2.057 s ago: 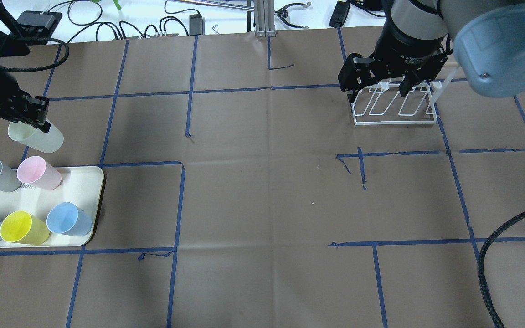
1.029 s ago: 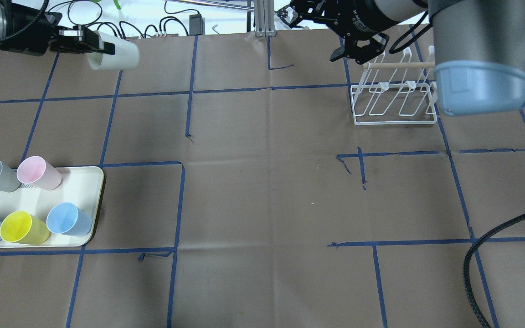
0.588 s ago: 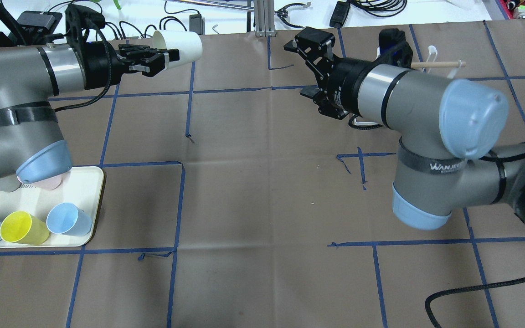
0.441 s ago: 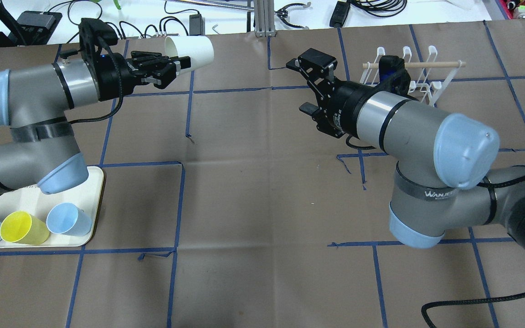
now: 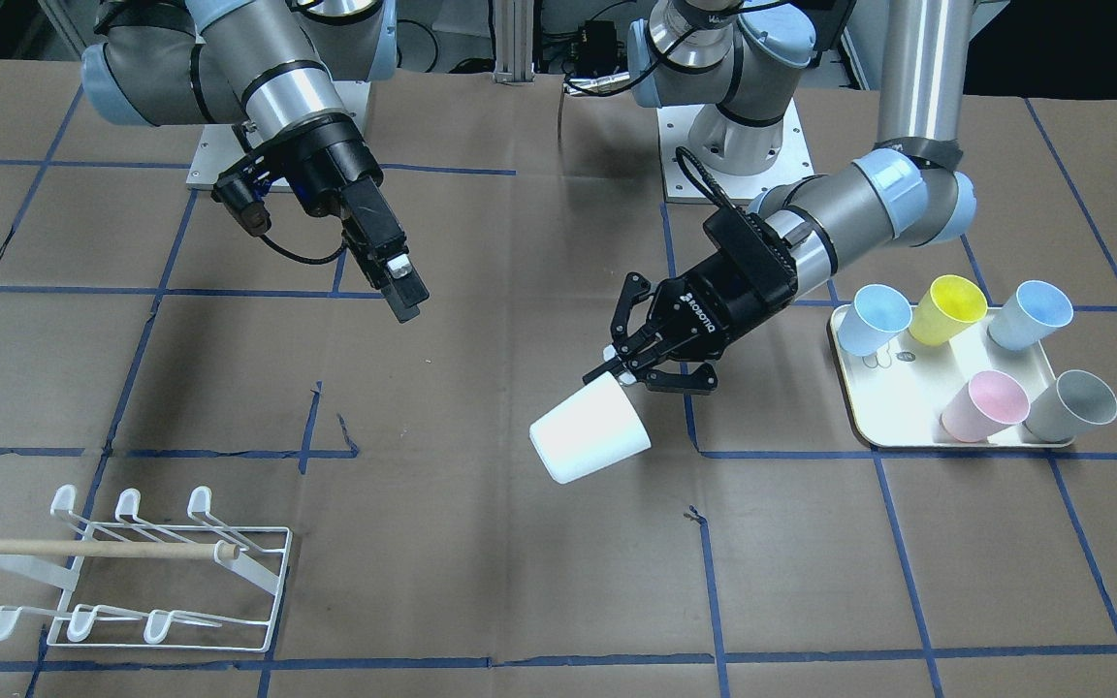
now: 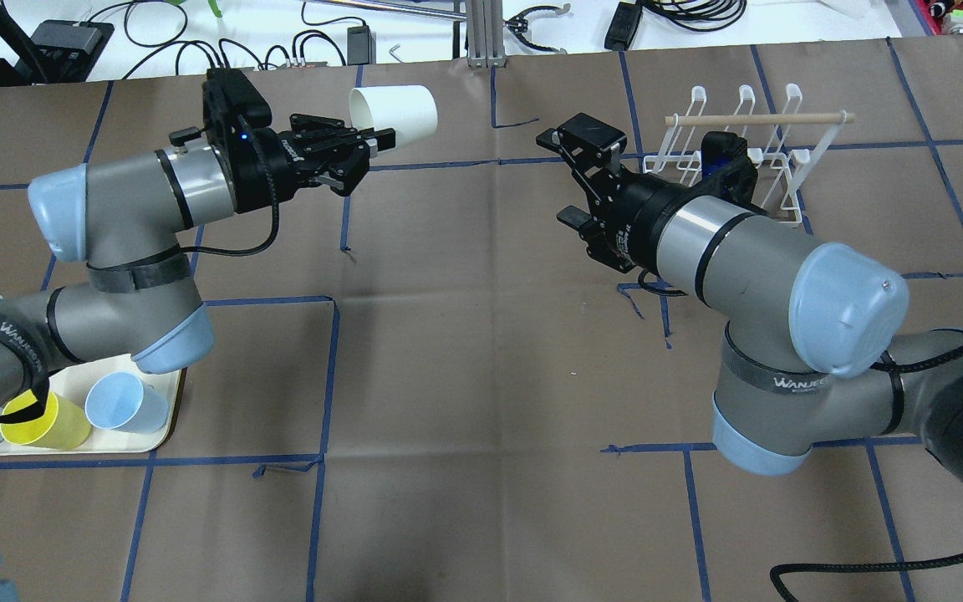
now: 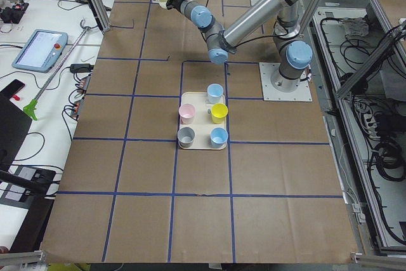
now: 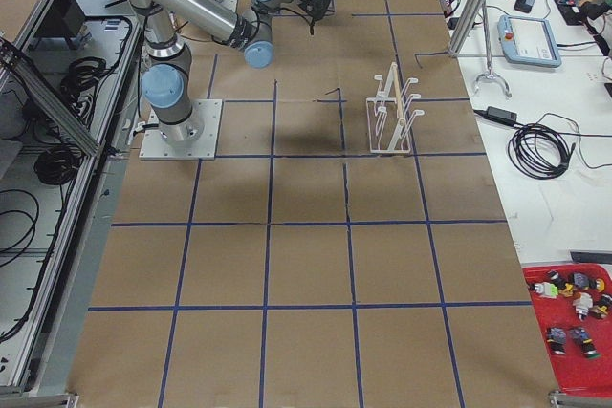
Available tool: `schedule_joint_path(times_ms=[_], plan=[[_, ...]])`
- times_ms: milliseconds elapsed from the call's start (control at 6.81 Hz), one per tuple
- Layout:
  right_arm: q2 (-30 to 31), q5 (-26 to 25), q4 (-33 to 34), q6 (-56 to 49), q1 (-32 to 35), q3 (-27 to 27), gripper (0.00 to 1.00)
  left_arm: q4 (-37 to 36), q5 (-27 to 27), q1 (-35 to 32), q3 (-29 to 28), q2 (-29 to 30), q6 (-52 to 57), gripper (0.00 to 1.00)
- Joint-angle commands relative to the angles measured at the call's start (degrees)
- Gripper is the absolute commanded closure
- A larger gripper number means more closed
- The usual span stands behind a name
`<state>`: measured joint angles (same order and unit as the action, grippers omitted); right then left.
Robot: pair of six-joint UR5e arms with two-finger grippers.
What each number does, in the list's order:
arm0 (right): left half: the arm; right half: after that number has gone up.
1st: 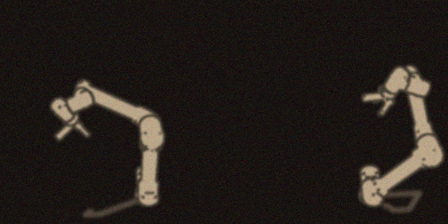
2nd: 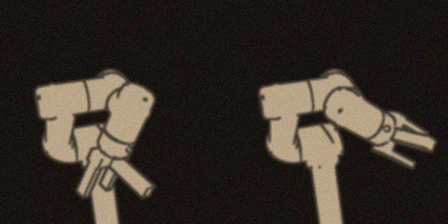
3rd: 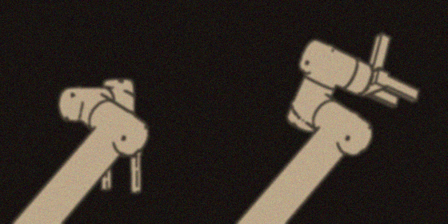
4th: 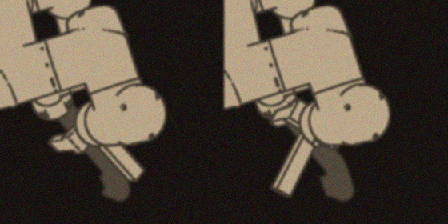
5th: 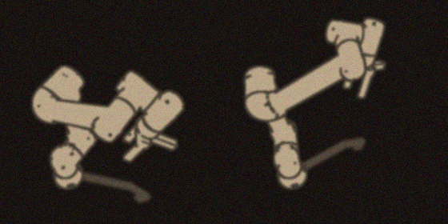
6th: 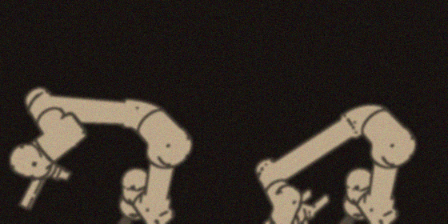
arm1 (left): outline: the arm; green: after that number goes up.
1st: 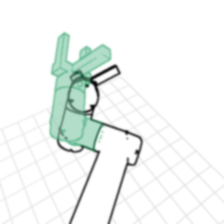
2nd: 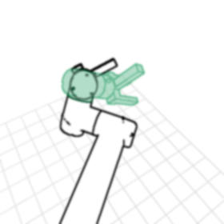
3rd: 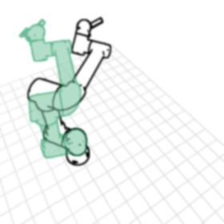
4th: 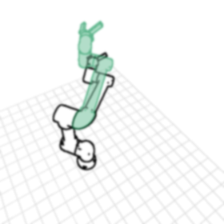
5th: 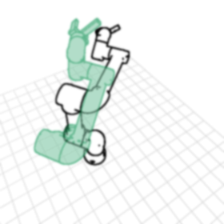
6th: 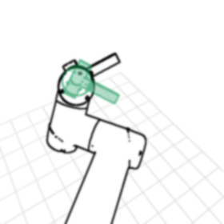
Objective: Transfer IKEA cup to right arm and place on rack
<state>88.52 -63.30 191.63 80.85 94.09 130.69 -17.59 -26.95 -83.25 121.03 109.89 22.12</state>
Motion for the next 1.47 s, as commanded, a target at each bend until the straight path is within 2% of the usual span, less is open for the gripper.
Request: schedule_joint_path(times_ms=[0, 588, 735, 1322], plan=[[-1.6, -0.9, 0.1, 7.5, 0.0, 0.1, 0.00, -18.5, -0.3, -2.4, 1.5, 5.8, -10.2, 1.00], [-6.6, 0.5, 0.1, 7.2, 0.6, -4.6, 0.00, -19.1, -0.7, -4.9, 1.7, 6.0, -10.3, 0.98], [-8.0, 2.3, 0.1, 7.2, 1.5, -5.8, 0.00, -19.0, -0.6, -5.0, 1.7, 6.0, -10.3, 0.96], [-12.7, 2.4, 0.2, 7.2, 4.0, -9.6, 0.00, -19.0, -0.7, -5.0, 1.7, 5.6, -11.0, 0.93]])
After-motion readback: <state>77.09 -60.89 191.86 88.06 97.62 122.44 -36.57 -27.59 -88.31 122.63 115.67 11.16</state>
